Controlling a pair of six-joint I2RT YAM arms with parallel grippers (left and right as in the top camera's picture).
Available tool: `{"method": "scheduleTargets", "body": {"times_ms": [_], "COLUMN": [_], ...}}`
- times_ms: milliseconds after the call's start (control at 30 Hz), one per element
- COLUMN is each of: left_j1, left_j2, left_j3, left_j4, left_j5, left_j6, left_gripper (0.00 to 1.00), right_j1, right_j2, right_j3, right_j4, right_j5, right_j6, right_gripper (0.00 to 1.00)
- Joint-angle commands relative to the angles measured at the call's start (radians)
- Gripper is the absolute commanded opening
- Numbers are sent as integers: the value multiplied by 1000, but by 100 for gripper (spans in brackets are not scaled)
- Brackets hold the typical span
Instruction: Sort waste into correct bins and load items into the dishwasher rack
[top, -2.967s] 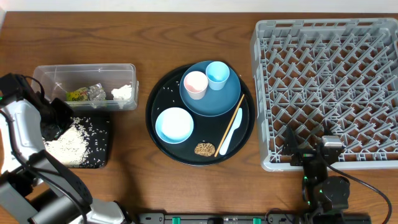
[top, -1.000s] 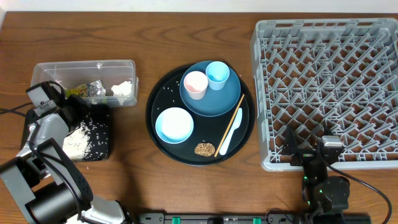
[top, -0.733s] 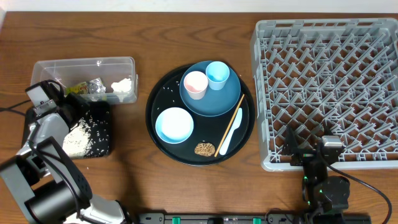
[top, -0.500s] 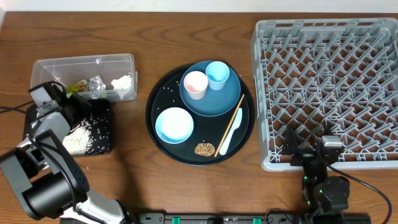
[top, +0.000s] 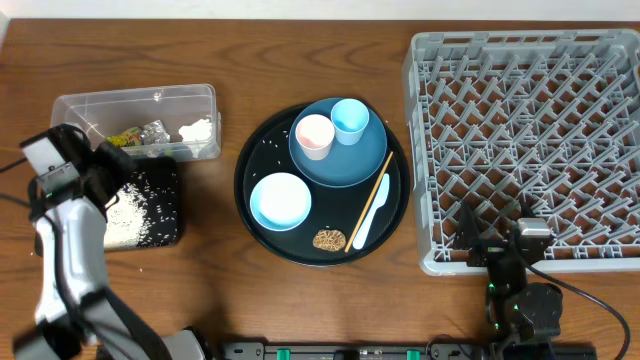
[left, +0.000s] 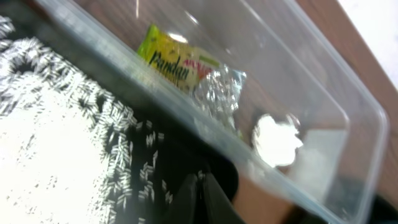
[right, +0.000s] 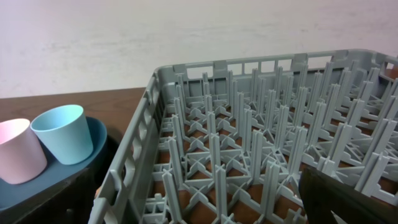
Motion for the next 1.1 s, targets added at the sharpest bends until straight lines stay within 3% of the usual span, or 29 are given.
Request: {"method": "scheduleTargets", "body": {"times_ms": [0, 133, 367, 667, 800, 867, 900, 933, 1000, 1067], "left_j1": [-9, -84, -413, -846, -989, -1045, -1067, -1091, -1132, -1168], "left_j2": [-86, -174, -261, -230, -208, -190, -180, -168, -145, -121], "left_j3": [18, 18, 18, 17, 17, 17, 17, 17, 16, 17], "left_j4": [-115, -275, -503, -498, -483, -478, -471, -464, -455, -447], "left_j5": [-2, 109, 107, 96, -15, -60, -62, -62, -62, -62], "left_j6": [-69, -9, 104, 93, 3, -15, -14, -18, -26, -32], "left_gripper": [6, 6, 6, 7, 9, 17, 30, 36, 38, 48], "right_j1": [-1, -1, -1, -1, -1, -1, -1, -1, -1, -1], "right_j2": [2, 2, 2, 2, 2, 2, 2, 2, 2, 2], "right_j3": [-2, -2, -2, -2, -2, -2, -2, -2, -2, -2], "right_j4": [-2, -2, -2, -2, -2, -2, -2, -2, -2, -2], "right_j5": [7, 7, 7, 7, 7, 7, 7, 7, 7, 7], "right_j6": [-13, -13, -13, -13, -13, -13, -13, -13, -13, -13], "right_gripper": [99, 99, 99, 99, 99, 99, 99, 99, 99, 99]}}
